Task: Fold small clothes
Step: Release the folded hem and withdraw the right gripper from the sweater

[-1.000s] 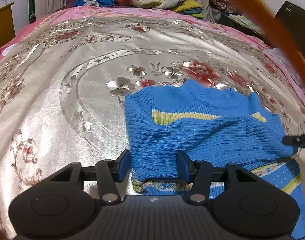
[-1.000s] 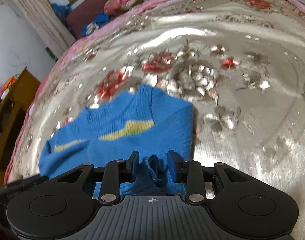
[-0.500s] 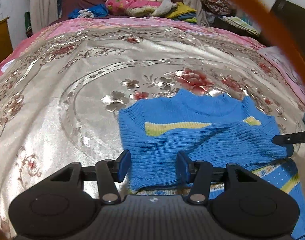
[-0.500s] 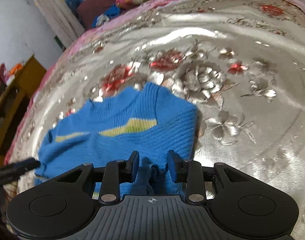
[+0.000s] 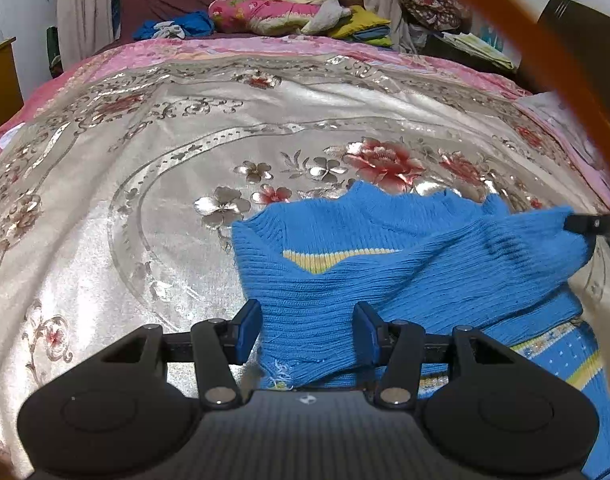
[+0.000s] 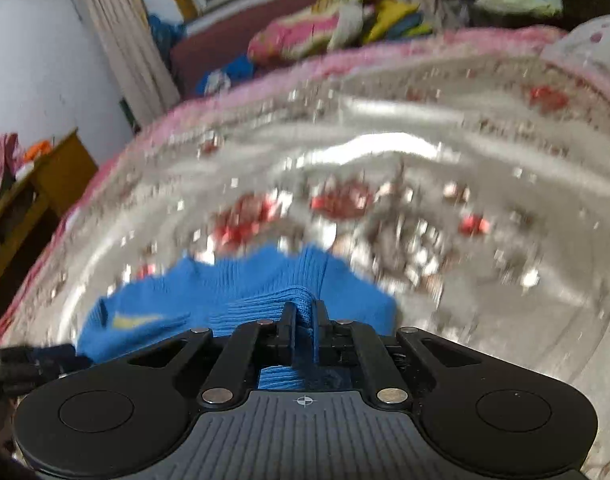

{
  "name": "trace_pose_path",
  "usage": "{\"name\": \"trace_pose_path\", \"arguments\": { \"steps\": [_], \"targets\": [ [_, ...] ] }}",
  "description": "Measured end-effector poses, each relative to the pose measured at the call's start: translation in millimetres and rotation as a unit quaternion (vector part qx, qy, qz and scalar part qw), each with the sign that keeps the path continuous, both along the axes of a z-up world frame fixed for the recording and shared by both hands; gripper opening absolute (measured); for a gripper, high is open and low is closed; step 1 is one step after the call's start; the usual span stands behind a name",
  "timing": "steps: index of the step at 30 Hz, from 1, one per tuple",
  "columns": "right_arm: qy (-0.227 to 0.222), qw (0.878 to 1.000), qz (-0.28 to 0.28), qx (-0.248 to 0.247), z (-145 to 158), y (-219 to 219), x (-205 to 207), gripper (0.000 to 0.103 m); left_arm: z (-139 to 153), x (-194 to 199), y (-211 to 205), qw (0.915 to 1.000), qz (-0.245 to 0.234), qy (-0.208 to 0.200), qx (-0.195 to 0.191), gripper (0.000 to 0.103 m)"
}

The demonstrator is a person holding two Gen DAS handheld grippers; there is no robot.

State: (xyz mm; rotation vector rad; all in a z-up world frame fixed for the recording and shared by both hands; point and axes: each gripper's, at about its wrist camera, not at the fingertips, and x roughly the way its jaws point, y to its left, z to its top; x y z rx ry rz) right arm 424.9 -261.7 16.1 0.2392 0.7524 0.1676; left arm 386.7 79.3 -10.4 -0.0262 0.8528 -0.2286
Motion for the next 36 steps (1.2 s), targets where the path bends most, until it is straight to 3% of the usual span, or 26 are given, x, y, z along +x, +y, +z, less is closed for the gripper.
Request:
{"name": "trace_pose_path", "arguments": {
  "steps": [3,6,9,13,20,23,28,32,36],
  "targets": [
    [0.038,0.999,-0.017,-0.03,-15.3,3.2,8.9,0.012,-9.4,5.1,-0.8,0.9997,0.012,0.013,0.017,0.056],
    [0.065,0.996,-0.027,-0.051,-32.0,7.1,12.4,0.014,-12.0,4.5,4.0,0.9996,0.019,0.02,0.007,0.056],
    [0.054,0.997,-0.037,-0.037,-31.1,3.8,3.8,0.014,-9.8,3.6,8.0,0.9995,0.023,0.016,0.013,0.056],
    [0.012,0.996,-0.044,-0.082,-15.0,11.1,-7.9,0.015,-3.9,6.6,8.9,0.9994,0.035,0.003,0.006,0.056],
    [0.025,0.997,0.001,-0.071,-16.8,34.2,-7.0,0.017,-8.8,29.3,0.9,0.9988,0.043,0.012,0.022,0.056],
    [0.027,0.997,0.011,-0.068,-18.7,40.7,-10.7,0.017,-2.3,28.5,14.4,0.9986,0.052,-0.002,0.009,0.057],
    [0.019,0.996,0.041,-0.076,-15.2,60.2,-12.1,0.017,-11.5,39.9,30.7,0.9935,0.097,0.011,0.059,0.057],
    [0.021,0.995,0.071,-0.06,-14.8,83.3,-12.9,0.017,-7.9,24.9,41.2,0.9941,0.109,0.001,0.009,0.057],
    [0.022,0.992,0.107,-0.063,-18.0,105.5,-19.9,0.017,3.6,-2.2,33.7,0.9955,0.087,-0.035,0.01,0.057]
  ]
}}
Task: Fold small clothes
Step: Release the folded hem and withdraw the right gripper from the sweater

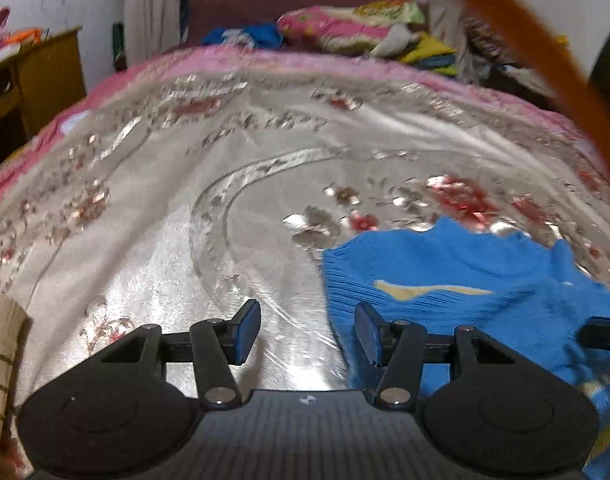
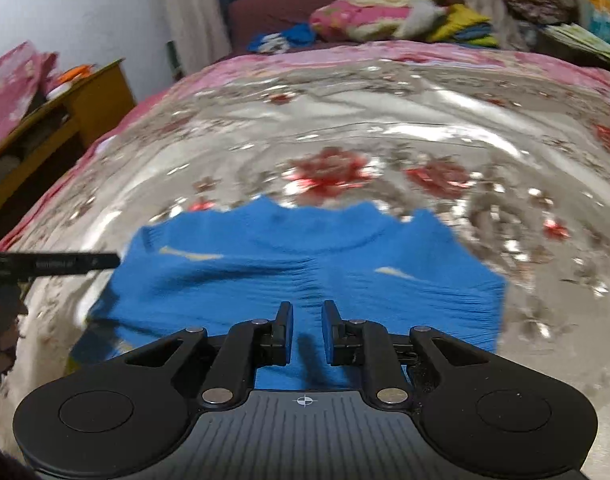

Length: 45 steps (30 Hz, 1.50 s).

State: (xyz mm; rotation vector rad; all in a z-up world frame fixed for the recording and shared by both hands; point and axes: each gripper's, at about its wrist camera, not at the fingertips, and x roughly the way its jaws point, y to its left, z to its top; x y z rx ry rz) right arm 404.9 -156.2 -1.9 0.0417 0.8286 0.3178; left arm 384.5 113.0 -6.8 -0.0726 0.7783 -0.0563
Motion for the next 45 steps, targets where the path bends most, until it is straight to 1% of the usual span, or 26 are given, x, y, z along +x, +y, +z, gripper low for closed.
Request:
{"name": "trace_pose_path", "arguments": {
  "steps": [3,4,5,6,7,8,10,13,16,19,21,22,25,28,33,39,42,45],
  "targets": [
    [0.018,1.0,0.011,-0.006,-9.2,7.8,-2.3,0.017,2.2,-10.7,-11.9,0.9994,-0.035,-0.002,-0.008,0.057],
    [0.027,0.999,0.014,-0.014,-13.2,9.6,-2.6,0.017,0.7,-11.5,-17.0,0.999,-0.045,0.001,0.001,0.057],
    [0.034,0.999,0.012,-0.026,-17.8,11.4,-3.1,0.019,-2.7,-12.4,-22.2,0.9984,-0.053,0.005,0.018,0.057],
    [0.036,0.999,0.009,-0.034,-21.0,11.5,-4.0,0.019,-7.2,-11.8,-27.0,0.9975,-0.058,0.012,0.038,0.057],
    [0.036,0.999,0.007,-0.035,-22.5,10.8,-4.7,0.019,-11.8,-10.8,-28.8,0.9968,-0.058,0.021,0.05,0.057],
    [0.037,0.999,0.003,-0.031,-21.7,9.4,-5.9,0.019,-15.2,-10.3,-27.6,0.9967,-0.057,0.03,0.049,0.057],
    [0.036,0.999,-0.003,-0.02,-15.6,5.2,-9.7,0.019,-17.9,-9.5,-21.6,0.9977,-0.047,0.042,0.026,0.058],
    [0.02,1.0,-0.006,-0.022,-7.7,-1.5,-15.8,0.019,-10.6,-15.2,-16.7,0.9987,-0.036,0.036,0.007,0.057],
    [0.017,1.0,-0.014,-0.017,-5.8,-7.2,-15.4,0.02,-6.2,-21.2,-18.1,0.9986,-0.041,0.03,0.016,0.057],
    [0.035,0.999,-0.019,-0.024,-15.0,-10.8,-11.9,0.023,-16.2,-20.1,-20.1,0.997,-0.043,0.055,0.032,0.058],
    [0.048,0.998,-0.027,-0.034,-23.7,-12.4,-9.4,0.024,-20.1,-23.0,-18.6,0.9968,-0.04,0.064,0.027,0.058],
    [0.047,0.998,-0.03,-0.027,-23.4,-14.8,-11.0,0.024,-19.9,-25.4,-17.8,0.9968,-0.04,0.065,0.022,0.058],
    [0.041,0.999,-0.034,-0.011,-14.8,-19.9,-18.5,0.024,-17.8,-31.8,-18.9,0.9966,-0.045,0.065,0.022,0.058],
    [0.034,0.999,-0.031,-0.016,-9.8,-24.5,-29.2,0.024,-15.6,-36.5,-21.9,0.9961,-0.049,0.066,0.031,0.058],
    [0.038,0.998,-0.037,-0.016,-4.9,-33.7,-47.8,0.025,-12.3,-48.5,-24.4,0.996,-0.052,0.068,0.026,0.058],
    [0.038,0.998,-0.04,-0.016,5.2,-44.8,-79.5,0.025,-9.3,-73.1,-30.3,0.9943,-0.066,0.074,0.038,0.057],
    [0.032,0.998,-0.043,-0.011,15.0,-52.0,-96.1,0.025,-4.7,-89.7,-32.3,0.994,-0.073,0.072,0.038,0.058],
    [0.027,0.999,-0.046,-0.005,25.0,-59.6,-114.9,0.025,-0.9,-107.3,-35.4,0.9931,-0.082,0.07,0.046,0.058]
  ]
}}
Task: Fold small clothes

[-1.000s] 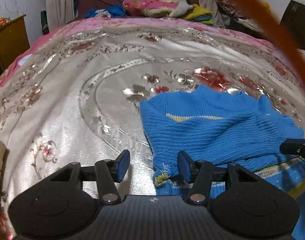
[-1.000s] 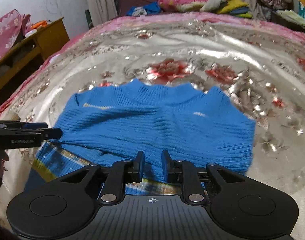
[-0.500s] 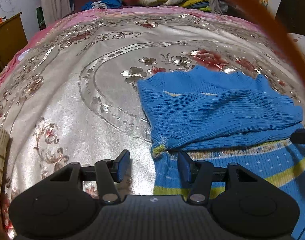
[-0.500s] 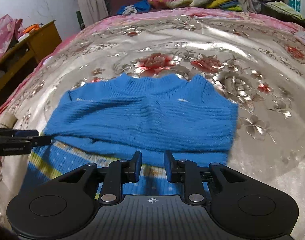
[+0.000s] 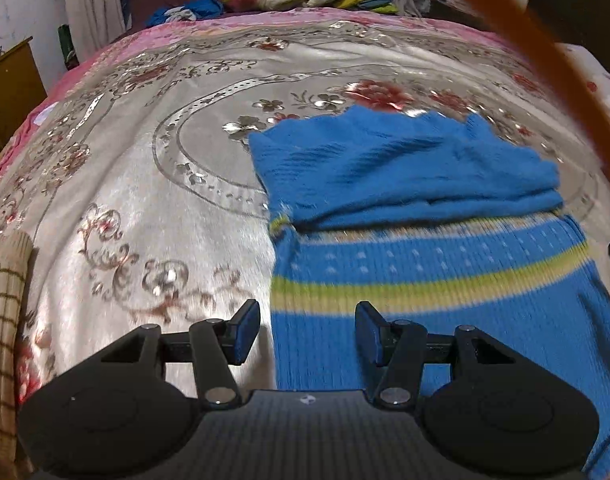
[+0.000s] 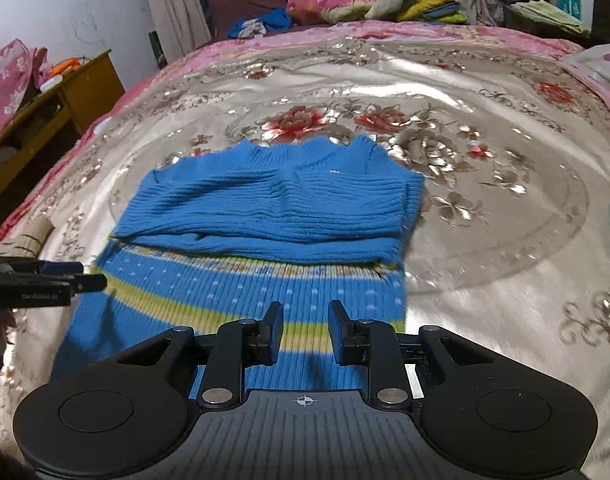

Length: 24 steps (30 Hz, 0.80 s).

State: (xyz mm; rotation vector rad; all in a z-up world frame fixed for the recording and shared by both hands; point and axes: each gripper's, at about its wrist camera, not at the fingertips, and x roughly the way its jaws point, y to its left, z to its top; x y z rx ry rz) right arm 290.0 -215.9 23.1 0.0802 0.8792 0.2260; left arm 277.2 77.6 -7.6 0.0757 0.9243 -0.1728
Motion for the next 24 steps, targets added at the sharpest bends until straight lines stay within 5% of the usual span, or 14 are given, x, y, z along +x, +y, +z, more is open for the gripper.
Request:
{"name": "trace_pose_path", "arguments": {
  "steps": [10,24],
  "targets": [
    [0.024,1.0,-0.019,0.008,-4.9,-21.6,-63.3,0.029,-5.5,-51.8,-4.7,0.9997,-0.017,0.017,0.006,0.058],
    [0.068,0.996,-0.04,0.03,-39.5,-37.4,-100.9,0.036,-24.8,-106.3,4.8,0.9988,-0.021,0.043,-0.01,0.058]
  ]
}}
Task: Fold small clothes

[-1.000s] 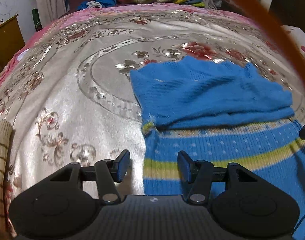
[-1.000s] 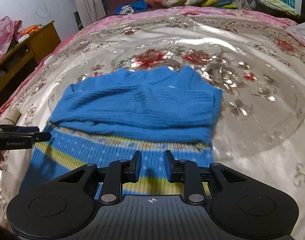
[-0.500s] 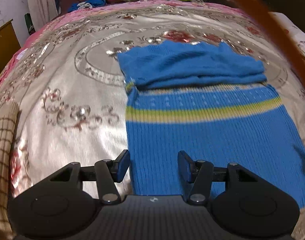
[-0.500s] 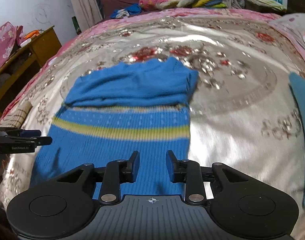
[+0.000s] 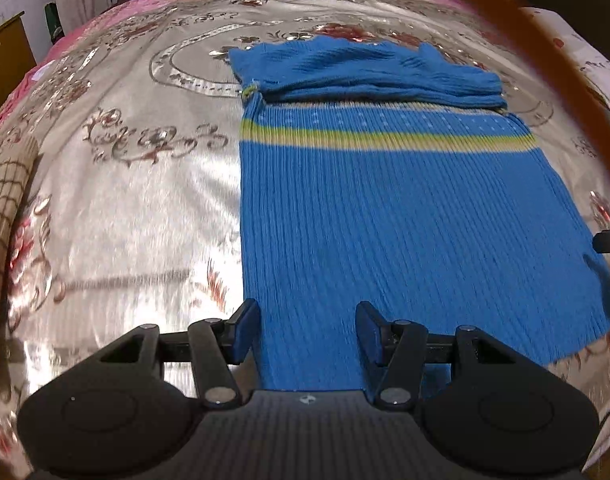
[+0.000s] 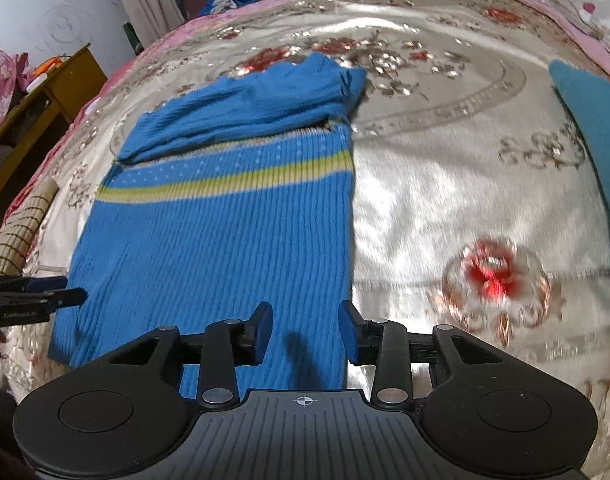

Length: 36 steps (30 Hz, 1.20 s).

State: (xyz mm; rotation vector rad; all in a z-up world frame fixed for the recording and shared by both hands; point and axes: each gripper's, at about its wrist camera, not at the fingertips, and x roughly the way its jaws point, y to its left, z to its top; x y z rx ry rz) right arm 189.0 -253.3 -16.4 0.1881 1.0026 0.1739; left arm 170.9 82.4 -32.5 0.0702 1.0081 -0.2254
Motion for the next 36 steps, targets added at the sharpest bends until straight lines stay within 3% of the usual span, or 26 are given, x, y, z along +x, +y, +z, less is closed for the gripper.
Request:
{"name": "trace_pose_path", "arguments": {
  "steps": [12,20,27,36],
  "targets": [
    [0.03,0.999,0.014,0.035,-15.8,-6.4,-22.2,0.042,-3.8,-29.3,19.0,0.9997,0.002,0.017,-0.018,0.058],
    [0.04,0.998,0.02,0.05,-16.4,-12.9,-34.5,0.042,-3.6,-31.9,26.7,0.998,0.002,0.025,-0.058,0.057],
    [0.038,0.996,0.003,0.079,-20.2,-23.3,-37.4,0.041,-3.1,-34.7,28.5,0.9953,0.003,0.02,-0.094,0.042],
    [0.044,0.993,0.003,0.108,-23.4,-29.0,-36.8,0.042,-6.8,-25.3,35.5,0.9913,0.016,0.031,-0.127,0.041]
  ]
}}
